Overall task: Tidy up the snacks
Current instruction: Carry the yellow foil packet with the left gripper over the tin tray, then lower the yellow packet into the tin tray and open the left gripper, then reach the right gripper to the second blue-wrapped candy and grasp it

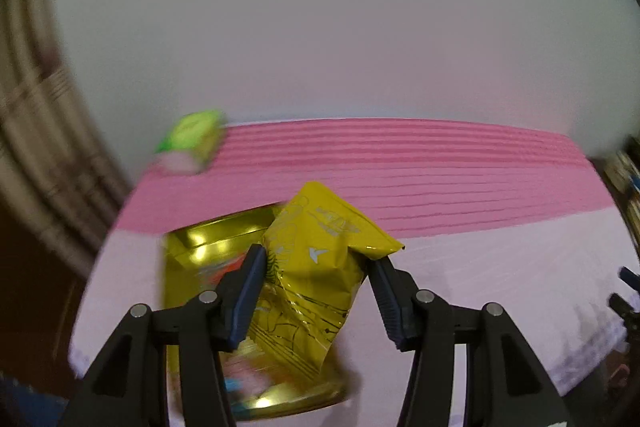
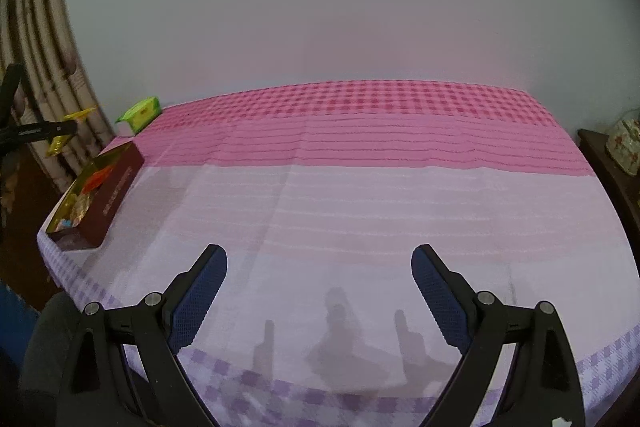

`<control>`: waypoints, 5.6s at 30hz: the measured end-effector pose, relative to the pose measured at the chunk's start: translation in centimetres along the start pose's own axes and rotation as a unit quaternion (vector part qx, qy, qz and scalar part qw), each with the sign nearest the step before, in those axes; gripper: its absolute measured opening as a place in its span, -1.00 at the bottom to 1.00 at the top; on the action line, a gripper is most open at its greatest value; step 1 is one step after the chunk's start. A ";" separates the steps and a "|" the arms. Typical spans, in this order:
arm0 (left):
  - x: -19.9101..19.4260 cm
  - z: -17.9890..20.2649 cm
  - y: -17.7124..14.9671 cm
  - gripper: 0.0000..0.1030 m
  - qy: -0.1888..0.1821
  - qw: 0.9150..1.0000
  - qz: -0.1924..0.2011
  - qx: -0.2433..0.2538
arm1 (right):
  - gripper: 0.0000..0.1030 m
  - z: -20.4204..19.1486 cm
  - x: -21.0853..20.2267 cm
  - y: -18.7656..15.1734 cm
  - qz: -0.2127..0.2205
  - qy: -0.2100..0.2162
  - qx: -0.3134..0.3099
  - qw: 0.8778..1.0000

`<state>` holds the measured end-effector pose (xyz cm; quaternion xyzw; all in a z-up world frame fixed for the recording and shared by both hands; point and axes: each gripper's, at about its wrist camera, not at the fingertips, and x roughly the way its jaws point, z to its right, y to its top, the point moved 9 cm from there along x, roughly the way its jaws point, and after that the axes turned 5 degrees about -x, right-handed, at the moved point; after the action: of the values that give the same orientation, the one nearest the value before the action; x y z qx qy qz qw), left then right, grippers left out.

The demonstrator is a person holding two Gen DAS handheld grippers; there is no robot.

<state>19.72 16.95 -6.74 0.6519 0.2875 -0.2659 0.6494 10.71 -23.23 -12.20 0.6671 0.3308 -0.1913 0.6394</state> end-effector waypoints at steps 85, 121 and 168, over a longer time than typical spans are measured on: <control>-4.5 -13.6 -11.5 0.29 0.027 0.984 -0.007 -0.178 | 0.93 7.2 8.7 0.6 -0.026 -0.089 -0.003 0.996; -4.8 -18.7 -13.1 0.29 0.106 0.971 0.004 -0.214 | 0.99 9.7 15.8 2.6 -0.112 -0.094 -0.001 0.989; -6.0 -10.1 -11.3 0.29 0.073 0.994 0.044 -0.070 | -0.58 -7.4 19.2 7.4 -0.095 -0.071 -0.072 0.990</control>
<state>7.10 26.81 -10.09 0.6344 0.3232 -0.1686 0.6817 28.11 -11.98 -19.05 0.5692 0.3594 -0.2740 0.6869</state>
